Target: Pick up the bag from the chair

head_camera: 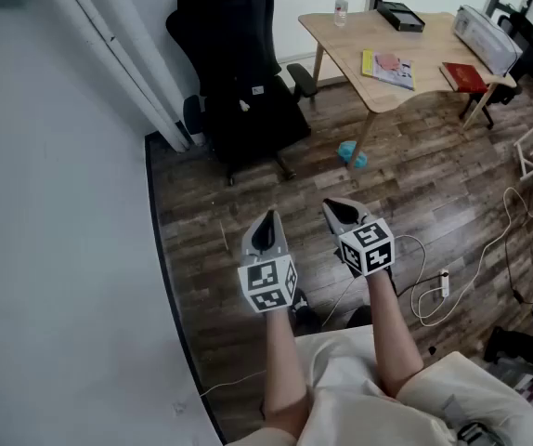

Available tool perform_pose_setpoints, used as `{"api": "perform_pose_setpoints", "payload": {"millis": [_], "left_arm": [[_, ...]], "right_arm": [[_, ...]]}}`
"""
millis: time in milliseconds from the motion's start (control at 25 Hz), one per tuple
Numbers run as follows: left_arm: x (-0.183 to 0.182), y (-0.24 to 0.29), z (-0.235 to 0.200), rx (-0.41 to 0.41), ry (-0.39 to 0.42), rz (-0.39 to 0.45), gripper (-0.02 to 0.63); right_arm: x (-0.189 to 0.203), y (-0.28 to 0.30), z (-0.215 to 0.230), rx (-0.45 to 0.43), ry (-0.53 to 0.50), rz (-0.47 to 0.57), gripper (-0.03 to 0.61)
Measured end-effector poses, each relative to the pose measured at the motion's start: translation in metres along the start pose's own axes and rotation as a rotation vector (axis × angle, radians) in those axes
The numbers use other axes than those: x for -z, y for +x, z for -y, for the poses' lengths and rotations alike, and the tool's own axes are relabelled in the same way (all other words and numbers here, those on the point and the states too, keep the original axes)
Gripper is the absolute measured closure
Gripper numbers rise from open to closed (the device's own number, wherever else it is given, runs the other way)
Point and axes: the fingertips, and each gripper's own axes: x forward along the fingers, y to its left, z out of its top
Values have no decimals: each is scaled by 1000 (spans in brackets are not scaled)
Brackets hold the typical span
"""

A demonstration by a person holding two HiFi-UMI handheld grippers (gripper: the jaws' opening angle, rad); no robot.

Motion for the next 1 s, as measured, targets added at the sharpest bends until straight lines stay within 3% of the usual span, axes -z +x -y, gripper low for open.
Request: {"api": "perform_pose_setpoints", "payload": {"millis": [200,400,680,1000], "left_arm": [[-7,32,-25,21,-58,5,607],[-9,66,-25,30,-42,-15,607],[-24,139,-41,-38,-34,-37,607],[-87,254,-59,-102,-57,-23,607]], "right_arm": [[-13,30,18,51,12,-6,578],[-28,48,39,40,72,46,579],[-50,105,94,8,103,26,578],[-138,185,170,-112,186,90,578]]}}
